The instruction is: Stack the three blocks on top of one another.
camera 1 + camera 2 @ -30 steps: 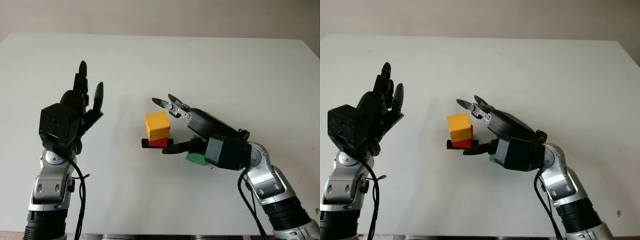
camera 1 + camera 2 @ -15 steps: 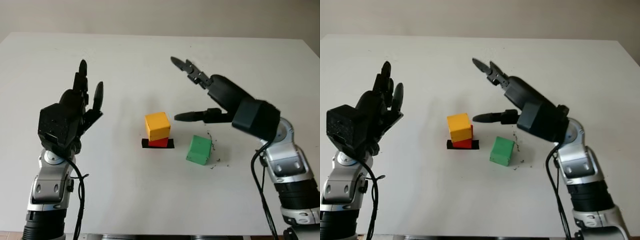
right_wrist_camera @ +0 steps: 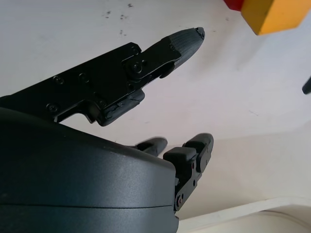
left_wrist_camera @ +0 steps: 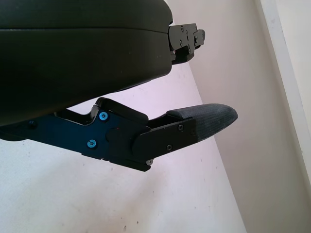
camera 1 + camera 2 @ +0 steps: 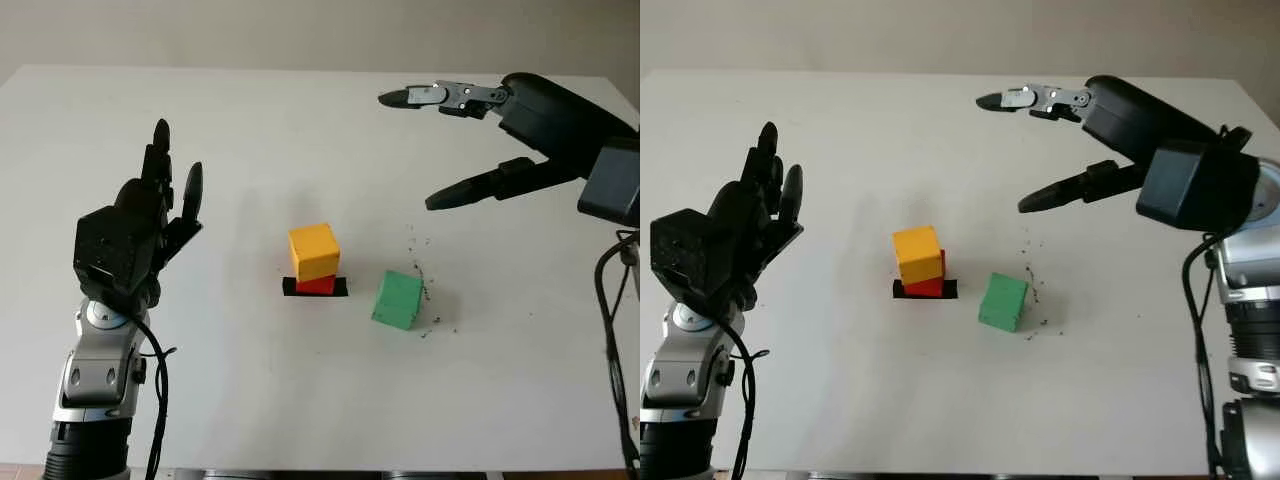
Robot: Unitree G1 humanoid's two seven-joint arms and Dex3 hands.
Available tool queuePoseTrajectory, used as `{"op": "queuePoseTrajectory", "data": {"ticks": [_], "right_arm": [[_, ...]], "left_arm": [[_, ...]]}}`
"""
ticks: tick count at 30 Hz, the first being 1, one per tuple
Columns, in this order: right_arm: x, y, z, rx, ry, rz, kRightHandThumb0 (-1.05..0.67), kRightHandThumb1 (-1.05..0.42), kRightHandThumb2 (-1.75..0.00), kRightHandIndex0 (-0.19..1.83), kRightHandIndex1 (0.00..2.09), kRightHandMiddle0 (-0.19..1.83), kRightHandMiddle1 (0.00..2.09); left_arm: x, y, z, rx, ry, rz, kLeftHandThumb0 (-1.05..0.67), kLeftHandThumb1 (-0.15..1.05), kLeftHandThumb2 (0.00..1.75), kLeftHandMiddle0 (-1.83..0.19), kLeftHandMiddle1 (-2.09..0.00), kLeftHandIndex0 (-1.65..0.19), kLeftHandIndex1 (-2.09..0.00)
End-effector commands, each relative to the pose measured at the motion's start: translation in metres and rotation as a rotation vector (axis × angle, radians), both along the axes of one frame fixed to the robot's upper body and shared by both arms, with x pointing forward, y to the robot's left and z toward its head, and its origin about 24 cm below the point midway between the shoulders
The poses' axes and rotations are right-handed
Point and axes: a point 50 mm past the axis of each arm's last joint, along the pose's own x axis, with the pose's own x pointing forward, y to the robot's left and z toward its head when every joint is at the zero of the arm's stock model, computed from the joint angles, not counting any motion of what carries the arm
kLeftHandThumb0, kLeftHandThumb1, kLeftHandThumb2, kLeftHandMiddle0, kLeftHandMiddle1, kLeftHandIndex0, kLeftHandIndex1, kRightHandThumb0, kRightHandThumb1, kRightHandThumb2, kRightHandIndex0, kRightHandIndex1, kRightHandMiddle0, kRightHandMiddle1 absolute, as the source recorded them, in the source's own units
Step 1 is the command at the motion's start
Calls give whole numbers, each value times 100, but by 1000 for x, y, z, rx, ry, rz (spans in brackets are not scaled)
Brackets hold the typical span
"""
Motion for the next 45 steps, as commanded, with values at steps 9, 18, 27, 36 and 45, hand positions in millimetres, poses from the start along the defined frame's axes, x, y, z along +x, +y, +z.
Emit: {"op": "queuePoseTrajectory", "data": {"ticks": [9, 18, 27, 36, 45], "right_arm": [[-14, 1, 5, -294, -59, 91, -58, -84, -5, 20, 34, 53, 5], [-28, 8, -12, -456, -140, 219, -60, -81, -4, 15, 7, 52, 5], [-35, 15, -37, -514, -90, 299, -57, -82, -6, 12, 5, 51, 5], [-31, 21, -56, -486, -87, 353, -54, -84, -6, 10, 5, 52, 6], [-28, 19, -74, -422, -108, 394, -54, -86, -6, 10, 6, 53, 6]], "left_arm": [[2, 1, 5, 9, -23, 1, -71, 105, 67, 14, -5, 13, -6], [4, 1, 6, 10, -13, -9, -70, 105, 69, 14, -5, 13, -6], [2, 2, 6, 19, -13, -27, -70, 105, 70, 16, -5, 15, -5], [1, 1, 6, 8, -17, -20, -69, 105, 69, 16, -5, 15, -5], [0, 1, 5, 12, -9, -10, -70, 105, 69, 15, -6, 14, -6]]}}
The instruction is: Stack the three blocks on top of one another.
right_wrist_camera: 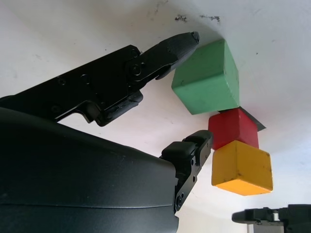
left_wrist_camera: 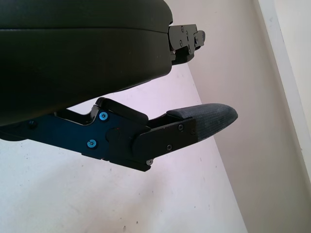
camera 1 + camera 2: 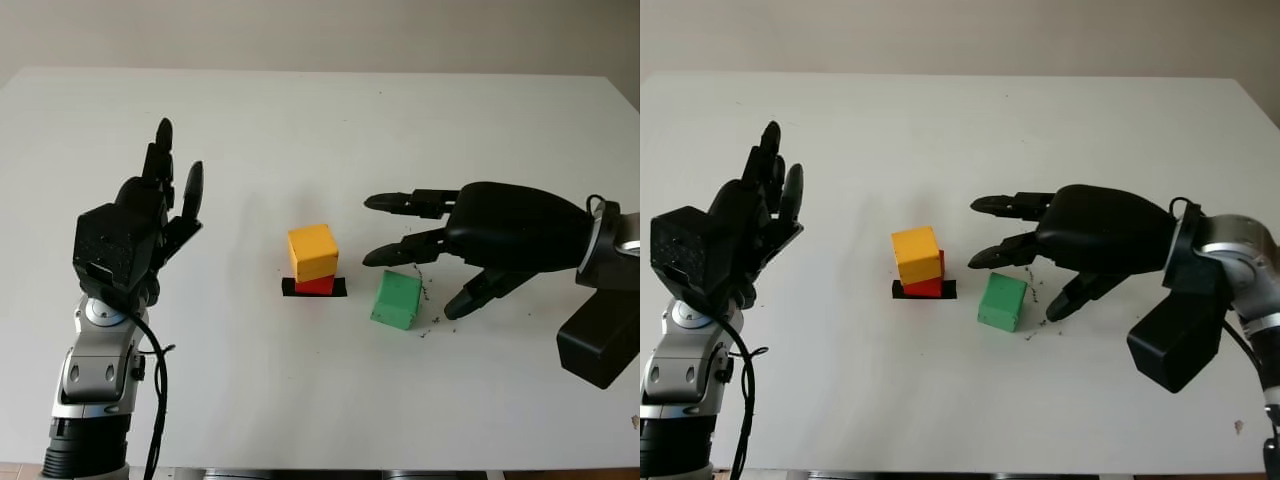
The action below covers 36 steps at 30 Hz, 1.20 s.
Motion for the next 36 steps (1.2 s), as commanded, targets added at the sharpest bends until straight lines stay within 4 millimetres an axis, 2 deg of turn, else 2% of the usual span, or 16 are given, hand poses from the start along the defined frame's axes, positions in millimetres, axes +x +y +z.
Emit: {"op": "queuePoseTrajectory", "data": {"ticks": [1, 25, 36], "right_arm": [[1, 2, 0, 7, -14, 16, -54, -86, -6, 11, 6, 53, 6], [10, 11, -8, 1, 10, 45, -49, -95, -6, 11, 5, 60, 10], [10, 11, -8, 16, -4, 63, -47, -99, -6, 14, 6, 76, 23]], "left_arm": [[-1, 0, 3, 10, -12, -6, -70, 105, 69, 15, -5, 14, -6], [-1, -1, 2, 6, -24, -2, -70, 105, 69, 16, -5, 15, -5], [-2, -2, 2, 4, -27, 11, -71, 105, 69, 15, -5, 14, -5]]}}
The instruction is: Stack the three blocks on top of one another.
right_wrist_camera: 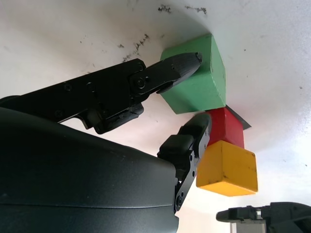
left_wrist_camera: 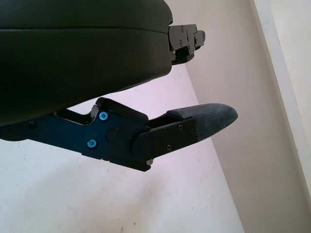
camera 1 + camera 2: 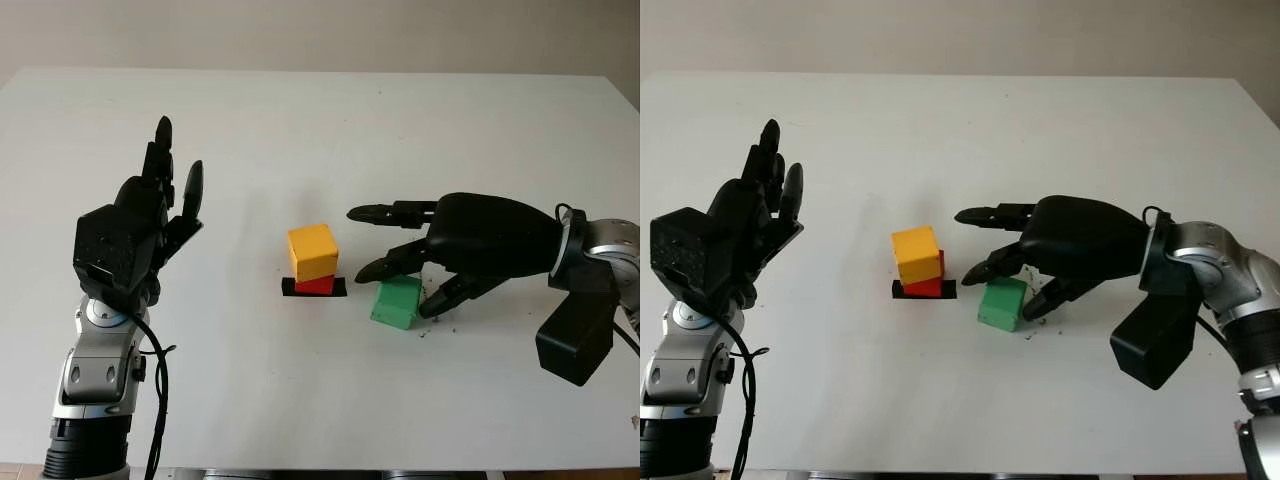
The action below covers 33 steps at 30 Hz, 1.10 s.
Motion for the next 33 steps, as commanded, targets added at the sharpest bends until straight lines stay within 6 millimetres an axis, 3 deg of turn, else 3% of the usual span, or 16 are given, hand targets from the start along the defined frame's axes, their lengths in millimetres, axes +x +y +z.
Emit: {"op": "queuePoseTrajectory", "data": {"ticks": [1, 6, 10, 13, 24, 33], "right_arm": [[1, 0, 3, -5, -13, 6, -47, -98, -6, 14, 6, 76, 24], [1, -2, 2, -16, -3, -3, -47, -98, -5, 12, 5, 69, 37], [2, -2, 1, 1, 4, -3, -46, -98, -5, 14, 6, 44, 102], [3, -2, 1, 3, 2, -4, -46, -98, -5, 15, 6, 41, 121], [16, -5, 16, 60, -15, -100, -47, -100, -7, 22, 7, 33, 137], [34, -7, 46, 294, 116, -260, -45, -97, -5, 32, 10, 36, 137]], "left_arm": [[-2, -2, 1, -2, -11, 3, -71, 105, 69, 15, -6, 14, -6], [-2, -3, 1, 4, -3, 1, -71, 105, 68, 16, -5, 14, -5], [-3, -3, 0, 0, -7, -5, -70, 105, 69, 16, -5, 15, -5], [-2, -2, 0, -8, -11, -2, -68, 105, 69, 16, -5, 15, -5], [-2, -2, 0, -9, -14, 5, -69, 105, 67, 15, -6, 12, -6], [-3, -4, 0, -25, -16, 5, -68, 105, 67, 15, -5, 13, -5]]}}
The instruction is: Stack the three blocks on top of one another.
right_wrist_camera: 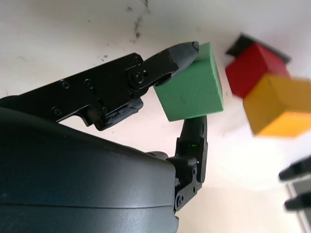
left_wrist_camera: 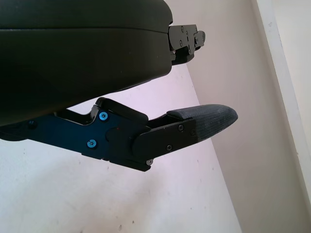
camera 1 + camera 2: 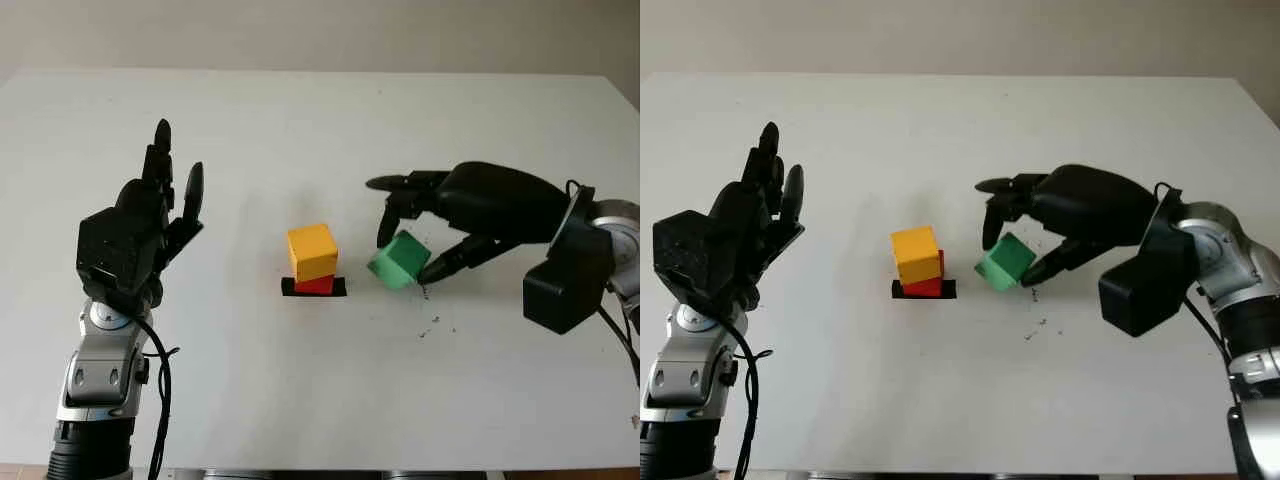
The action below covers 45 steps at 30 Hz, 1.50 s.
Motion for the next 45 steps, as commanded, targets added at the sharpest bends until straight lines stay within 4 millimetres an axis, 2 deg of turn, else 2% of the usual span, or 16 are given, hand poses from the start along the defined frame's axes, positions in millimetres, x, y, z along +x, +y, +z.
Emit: {"op": "queuePoseTrajectory", "data": {"ticks": [1, 13, 19, 23, 26, 30, 35, 45], "right_arm": [[3, 4, 23, 68, -25, -5, -45, -96, -5, 32, 10, 37, 136], [12, 10, 70, 247, 153, -144, -49, -92, -5, 40, 10, 43, 128], [18, 26, 100, 274, 307, -163, -49, -89, -4, 42, 10, 48, 127], [19, 47, 125, 249, 358, -198, -46, -88, -4, 45, 11, 51, 125], [19, 62, 133, 233, 380, -194, -44, -87, -5, 47, 11, 54, 124], [17, 79, 134, 212, 405, -185, -44, -87, -5, 47, 11, 55, 126], [14, 96, 123, 178, 444, -174, -47, -90, -6, 44, 8, 50, 136], [9, 106, 97, 192, 496, -174, -47, -95, -6, 37, 4, 36, 152]], "left_arm": [[-2, -1, 3, -2, -16, -1, -68, 105, 67, 15, -5, 14, -5], [-1, 0, 5, -18, -18, 10, -70, 105, 64, 15, -5, 14, -5], [-1, 0, 7, -15, -12, 9, -72, 105, 64, 15, -6, 12, -6], [-1, 0, 8, -24, -10, 13, -71, 105, 65, 14, -6, 11, -7], [-1, 0, 8, -28, -9, 11, -69, 105, 66, 14, -6, 12, -6], [-1, -1, 9, -36, -12, 6, -69, 105, 65, 15, -5, 13, -5], [-2, -3, 8, -33, -9, 13, -70, 105, 66, 14, -5, 13, -5], [-3, -2, 5, -40, -3, 21, -70, 105, 66, 14, -5, 13, -6]]}}
